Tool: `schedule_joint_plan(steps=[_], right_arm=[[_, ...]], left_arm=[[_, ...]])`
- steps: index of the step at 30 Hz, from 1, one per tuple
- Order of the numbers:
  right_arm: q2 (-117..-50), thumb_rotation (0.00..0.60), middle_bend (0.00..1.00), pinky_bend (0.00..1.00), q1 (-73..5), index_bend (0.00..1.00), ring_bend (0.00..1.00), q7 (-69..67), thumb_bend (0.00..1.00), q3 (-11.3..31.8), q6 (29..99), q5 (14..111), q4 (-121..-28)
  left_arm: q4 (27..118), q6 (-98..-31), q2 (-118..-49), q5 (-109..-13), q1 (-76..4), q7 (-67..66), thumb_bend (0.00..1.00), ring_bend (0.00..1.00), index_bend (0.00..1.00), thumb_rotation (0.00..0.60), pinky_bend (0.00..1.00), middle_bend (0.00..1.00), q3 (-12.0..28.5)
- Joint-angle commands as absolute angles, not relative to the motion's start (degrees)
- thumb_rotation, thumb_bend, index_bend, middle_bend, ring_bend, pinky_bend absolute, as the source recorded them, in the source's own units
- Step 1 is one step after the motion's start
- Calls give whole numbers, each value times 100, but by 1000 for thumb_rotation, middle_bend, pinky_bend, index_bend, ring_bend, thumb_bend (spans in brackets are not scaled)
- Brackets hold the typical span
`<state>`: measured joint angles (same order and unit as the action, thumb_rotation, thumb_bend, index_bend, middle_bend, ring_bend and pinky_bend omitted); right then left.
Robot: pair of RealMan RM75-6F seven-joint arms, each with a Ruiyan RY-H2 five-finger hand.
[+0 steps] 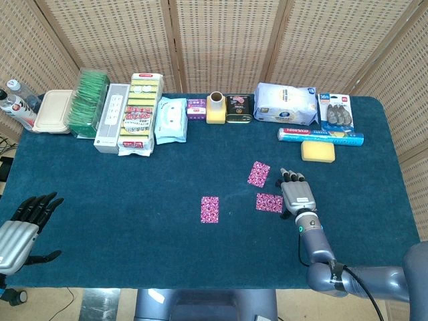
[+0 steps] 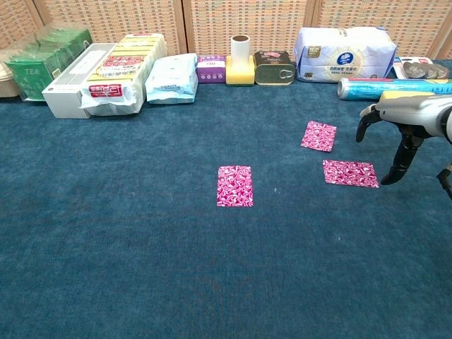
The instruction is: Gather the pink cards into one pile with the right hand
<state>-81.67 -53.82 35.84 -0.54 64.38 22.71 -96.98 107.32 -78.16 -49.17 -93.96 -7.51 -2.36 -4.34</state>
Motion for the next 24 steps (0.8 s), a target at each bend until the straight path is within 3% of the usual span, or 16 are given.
schedule_joint_plan(steps=[1, 24], right_arm=[[-8298, 600, 6, 68, -5389, 248, 0, 3795, 98, 105, 6531, 2008, -9722], [-9051, 600, 17, 72, -5252, 291, 0, 4346, 134, 582, 6922, 1746, -9344]], left_arm=[[10734, -7813, -4915, -9394, -752, -233, 56, 0, 0, 600, 3, 0, -435], [10715, -7852, -4900, -9427, -736, -170, 57, 0, 0, 600, 3, 0, -448]])
